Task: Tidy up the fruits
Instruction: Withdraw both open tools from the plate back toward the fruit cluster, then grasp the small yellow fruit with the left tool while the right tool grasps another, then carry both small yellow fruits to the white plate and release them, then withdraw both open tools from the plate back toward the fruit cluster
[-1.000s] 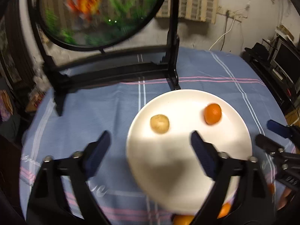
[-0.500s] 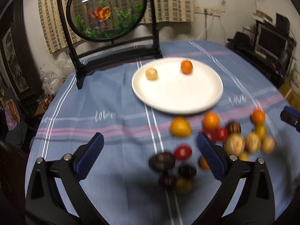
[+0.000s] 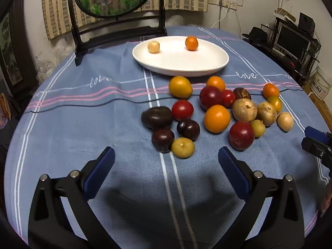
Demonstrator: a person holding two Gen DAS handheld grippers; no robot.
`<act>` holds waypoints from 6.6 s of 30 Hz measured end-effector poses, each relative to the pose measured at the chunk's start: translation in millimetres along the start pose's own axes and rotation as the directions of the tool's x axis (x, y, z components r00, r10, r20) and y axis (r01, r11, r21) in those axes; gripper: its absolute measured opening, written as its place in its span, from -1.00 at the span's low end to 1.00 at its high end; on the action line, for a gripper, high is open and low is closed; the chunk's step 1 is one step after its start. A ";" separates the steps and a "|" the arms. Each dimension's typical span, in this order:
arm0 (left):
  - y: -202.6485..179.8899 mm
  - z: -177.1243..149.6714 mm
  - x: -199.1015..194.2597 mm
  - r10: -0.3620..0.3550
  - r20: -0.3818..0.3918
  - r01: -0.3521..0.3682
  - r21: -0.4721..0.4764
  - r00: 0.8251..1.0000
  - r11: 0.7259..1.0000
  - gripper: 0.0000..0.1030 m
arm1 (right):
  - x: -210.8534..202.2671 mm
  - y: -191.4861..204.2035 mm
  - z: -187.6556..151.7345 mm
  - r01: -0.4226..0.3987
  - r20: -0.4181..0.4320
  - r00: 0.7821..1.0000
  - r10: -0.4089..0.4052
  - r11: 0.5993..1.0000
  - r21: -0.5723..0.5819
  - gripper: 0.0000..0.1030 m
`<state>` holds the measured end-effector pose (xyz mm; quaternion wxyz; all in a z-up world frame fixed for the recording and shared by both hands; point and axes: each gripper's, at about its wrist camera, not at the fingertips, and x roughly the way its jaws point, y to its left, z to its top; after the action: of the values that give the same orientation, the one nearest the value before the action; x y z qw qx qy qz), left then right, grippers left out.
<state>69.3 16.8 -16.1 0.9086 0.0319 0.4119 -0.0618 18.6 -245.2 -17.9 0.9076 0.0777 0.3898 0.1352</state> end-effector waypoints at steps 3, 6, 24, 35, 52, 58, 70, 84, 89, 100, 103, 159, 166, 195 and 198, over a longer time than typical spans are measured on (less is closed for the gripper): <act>4.2 -2.4 7.9 -0.003 -0.018 0.003 -0.014 1.000 1.000 0.96 | 2.3 -5.0 -2.0 -0.007 -0.011 1.000 0.008 1.000 0.027 0.22; 10.5 -2.6 14.8 -0.026 -0.036 0.024 -0.047 0.999 0.999 0.96 | 4.5 -10.2 -3.1 -0.022 -0.018 1.000 0.022 0.999 0.048 0.22; 6.3 2.8 35.8 -0.067 -0.133 0.044 -0.172 0.989 0.984 0.26 | 10.6 -13.4 -6.4 -0.045 -0.032 0.998 0.047 0.997 0.068 0.22; 4.4 9.2 38.8 -0.049 -0.142 0.022 -0.186 0.989 0.982 -0.10 | 10.1 -15.1 -8.9 -0.050 -0.047 0.997 0.054 0.995 0.084 0.22; 19.4 -7.4 19.7 -0.128 -0.144 0.103 -0.167 0.981 0.980 -0.07 | 11.1 -15.0 -10.7 -0.049 -0.064 0.997 0.054 0.996 0.076 0.22; 5.3 -2.9 28.1 -0.121 -0.144 0.104 -0.119 0.982 0.987 -0.13 | 12.0 -15.7 -10.5 -0.048 -0.069 0.996 0.053 0.996 0.075 0.22; 4.7 0.3 27.7 -0.085 -0.114 0.078 -0.069 0.990 0.995 -0.49 | 9.3 -8.7 -10.8 -0.041 -0.061 0.997 0.043 0.999 0.036 0.22; 14.9 -12.9 15.3 -0.133 -0.071 0.129 -0.070 0.989 0.989 -0.50 | 45.3 35.7 11.5 -0.002 -0.169 0.985 -0.023 0.989 -0.146 0.02; 19.5 -14.0 20.7 -0.157 -0.079 0.150 -0.091 0.984 0.984 -0.49 | 62.8 41.4 19.4 0.041 -0.187 0.980 -0.065 0.991 -0.131 -0.10; 19.8 -14.9 25.1 -0.172 -0.086 0.164 -0.097 0.981 0.982 -0.49 | 90.4 45.9 28.5 0.106 -0.197 0.972 -0.130 0.986 -0.129 -0.48; 18.1 -14.9 25.0 -0.164 -0.087 0.157 -0.090 0.983 0.984 -0.48 | 92.1 48.6 28.6 0.112 -0.189 0.972 -0.138 0.984 -0.140 -0.50; 46.7 235.3 215.5 0.043 -0.173 -0.053 -0.055 0.984 0.997 -0.50 | 282.2 9.9 248.2 0.274 -0.138 0.930 -0.340 0.894 -0.355 -0.50; 48.5 242.9 229.4 -0.009 -0.186 -0.014 -0.123 0.983 0.992 -0.21 | 287.6 -0.8 264.6 0.276 -0.120 0.938 -0.326 0.909 -0.314 -0.45; 36.9 129.2 23.0 -0.045 0.028 0.047 -0.066 0.999 0.997 0.78 | 41.6 -2.2 138.8 0.165 0.092 0.984 -0.150 0.968 -0.188 0.43; 36.2 99.3 10.4 -0.054 0.029 0.056 -0.072 0.998 0.996 0.79 | 22.8 0.3 96.8 0.182 0.109 0.981 -0.162 0.960 -0.213 0.68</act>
<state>155.1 41.0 41.7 0.9126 -0.0132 0.4022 -0.0723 104.1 -241.5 32.7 0.9356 -0.0523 0.3360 0.0948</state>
